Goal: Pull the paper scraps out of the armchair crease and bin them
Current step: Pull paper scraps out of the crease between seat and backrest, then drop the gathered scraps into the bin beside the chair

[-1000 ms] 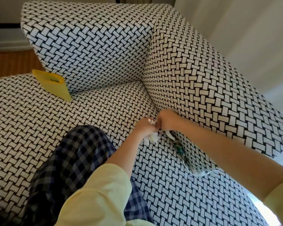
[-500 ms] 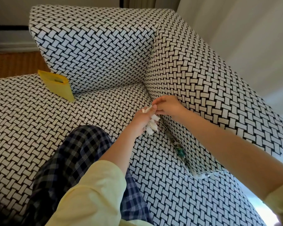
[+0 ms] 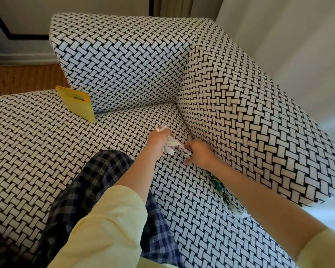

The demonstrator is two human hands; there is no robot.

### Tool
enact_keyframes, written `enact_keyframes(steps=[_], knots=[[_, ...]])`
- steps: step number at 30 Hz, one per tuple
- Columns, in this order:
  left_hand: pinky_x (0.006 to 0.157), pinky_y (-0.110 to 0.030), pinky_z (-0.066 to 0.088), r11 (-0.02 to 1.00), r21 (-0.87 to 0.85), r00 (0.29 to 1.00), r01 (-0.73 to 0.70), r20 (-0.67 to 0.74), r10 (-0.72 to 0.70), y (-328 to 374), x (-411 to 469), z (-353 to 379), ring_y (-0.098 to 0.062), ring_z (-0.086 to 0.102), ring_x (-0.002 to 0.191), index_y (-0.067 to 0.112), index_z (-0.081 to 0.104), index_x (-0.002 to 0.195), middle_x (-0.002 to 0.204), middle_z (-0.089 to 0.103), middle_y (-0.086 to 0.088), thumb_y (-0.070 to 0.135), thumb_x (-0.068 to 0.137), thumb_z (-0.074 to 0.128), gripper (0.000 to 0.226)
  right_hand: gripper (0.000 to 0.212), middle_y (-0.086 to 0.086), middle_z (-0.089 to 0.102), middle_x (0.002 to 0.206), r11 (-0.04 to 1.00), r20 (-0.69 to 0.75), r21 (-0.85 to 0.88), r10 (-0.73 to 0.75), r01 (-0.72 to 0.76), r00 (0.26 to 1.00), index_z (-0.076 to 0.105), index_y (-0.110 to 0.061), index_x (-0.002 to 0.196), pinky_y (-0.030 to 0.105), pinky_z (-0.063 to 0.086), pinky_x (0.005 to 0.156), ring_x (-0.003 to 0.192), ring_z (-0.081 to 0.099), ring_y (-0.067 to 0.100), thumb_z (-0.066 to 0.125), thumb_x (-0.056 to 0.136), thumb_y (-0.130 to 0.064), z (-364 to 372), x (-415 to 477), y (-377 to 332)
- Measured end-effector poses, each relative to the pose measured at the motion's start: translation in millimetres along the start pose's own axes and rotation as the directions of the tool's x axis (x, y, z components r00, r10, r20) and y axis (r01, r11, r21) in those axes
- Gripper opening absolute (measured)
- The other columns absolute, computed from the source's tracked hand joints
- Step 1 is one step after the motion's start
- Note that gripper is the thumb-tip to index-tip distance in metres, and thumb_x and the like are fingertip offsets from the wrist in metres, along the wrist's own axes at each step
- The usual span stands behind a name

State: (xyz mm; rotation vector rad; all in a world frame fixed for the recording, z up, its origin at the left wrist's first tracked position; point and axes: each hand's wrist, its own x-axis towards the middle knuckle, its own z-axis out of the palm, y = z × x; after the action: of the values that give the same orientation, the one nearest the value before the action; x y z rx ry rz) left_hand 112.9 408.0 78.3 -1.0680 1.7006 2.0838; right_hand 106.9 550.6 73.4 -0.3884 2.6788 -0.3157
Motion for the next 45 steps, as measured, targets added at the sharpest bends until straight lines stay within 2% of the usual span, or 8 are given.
enact_keyframes(steps=[6,13,30,35,36,37,40,45], knots=[[0.077,-0.044,0.056,0.997,-0.065,0.999,0.034,0.006,-0.034,2,-1,-11,-0.026,0.063,0.076,0.009,0.049,0.076,0.092,0.060,-0.014,0.011,0.089,0.057,0.015,0.017,0.008,0.066,0.102,0.999,-0.041,0.030,0.013,-0.011,0.999,0.069,-0.009,0.101,0.031,0.052,0.085,0.088,0.061,0.018,0.061,0.087,-0.013,11,6,-6],[0.074,-0.036,0.056,0.997,-0.050,0.998,0.066,0.001,-0.066,24,-5,-18,-0.023,0.061,0.077,0.002,0.052,0.117,0.094,0.058,-0.011,0.007,0.085,0.061,0.033,0.015,0.006,0.065,0.103,0.758,0.018,0.639,0.157,-0.132,0.987,0.064,-0.004,0.097,0.016,0.055,0.060,0.066,0.062,0.008,0.064,0.082,-0.004,-56,26,-46],[0.069,-0.030,0.055,0.814,-0.567,0.992,-0.127,-0.080,0.099,79,-17,-187,-0.016,0.064,0.073,0.005,0.059,0.090,0.085,0.063,-0.007,0.027,0.089,0.058,0.022,0.029,0.007,0.054,0.066,0.764,-0.087,0.600,-0.234,0.238,0.968,0.068,-0.006,0.093,0.017,0.031,0.048,0.046,0.033,0.007,0.048,0.094,-0.028,-32,38,-252],[0.072,-0.031,0.052,0.768,-0.572,0.953,-0.288,-0.254,0.168,77,-14,-279,-0.016,0.062,0.079,0.006,0.058,0.105,0.115,0.056,-0.027,0.038,0.090,0.053,0.036,0.022,-0.010,0.061,0.085,0.649,-0.063,0.663,-0.447,0.373,0.892,0.063,-0.020,0.094,0.018,0.044,0.072,0.077,0.056,0.002,0.042,0.097,-0.028,-5,24,-343],[0.067,-0.030,0.050,0.748,-0.578,0.938,-0.326,-0.294,0.182,75,-14,-301,-0.017,0.061,0.079,0.002,0.054,0.117,0.130,0.028,-0.020,0.039,0.090,0.053,0.045,0.027,-0.003,0.064,0.103,0.650,-0.046,0.651,-0.482,0.392,0.875,0.063,-0.016,0.108,0.023,0.043,0.082,0.094,0.058,0.009,0.043,0.097,-0.029,5,26,-363],[0.067,-0.029,0.048,0.729,-0.590,0.930,-0.347,-0.316,0.188,72,-12,-315,-0.020,0.062,0.087,0.001,0.050,0.124,0.107,0.057,-0.004,0.039,0.090,0.054,0.051,0.033,0.002,0.059,0.120,0.668,-0.036,0.623,-0.495,0.407,0.868,0.059,-0.014,0.120,0.025,0.040,0.089,0.108,0.055,0.015,0.044,0.096,-0.031,11,25,-376],[0.072,-0.032,0.048,0.693,-0.612,0.901,-0.380,-0.413,0.129,63,-10,-373,-0.026,0.056,0.111,0.002,0.044,0.132,0.131,0.054,-0.017,0.039,0.088,0.056,0.058,0.040,0.006,0.049,0.136,0.689,0.025,0.589,-0.537,0.422,0.843,0.048,-0.016,0.134,0.026,0.035,0.095,0.123,0.047,0.019,0.043,0.097,-0.028,43,34,-429],[0.059,-0.028,0.047,0.636,-0.676,0.879,-0.373,-0.477,0.008,40,-2,-447,-0.016,0.059,0.070,0.007,0.059,0.091,0.080,0.063,-0.008,0.024,0.093,0.051,0.019,0.037,0.006,0.057,0.127,0.690,0.171,0.661,-0.519,0.293,0.837,0.053,-0.012,0.129,0.023,0.039,0.086,0.114,0.053,0.020,0.044,0.094,-0.015,93,46,-493]])
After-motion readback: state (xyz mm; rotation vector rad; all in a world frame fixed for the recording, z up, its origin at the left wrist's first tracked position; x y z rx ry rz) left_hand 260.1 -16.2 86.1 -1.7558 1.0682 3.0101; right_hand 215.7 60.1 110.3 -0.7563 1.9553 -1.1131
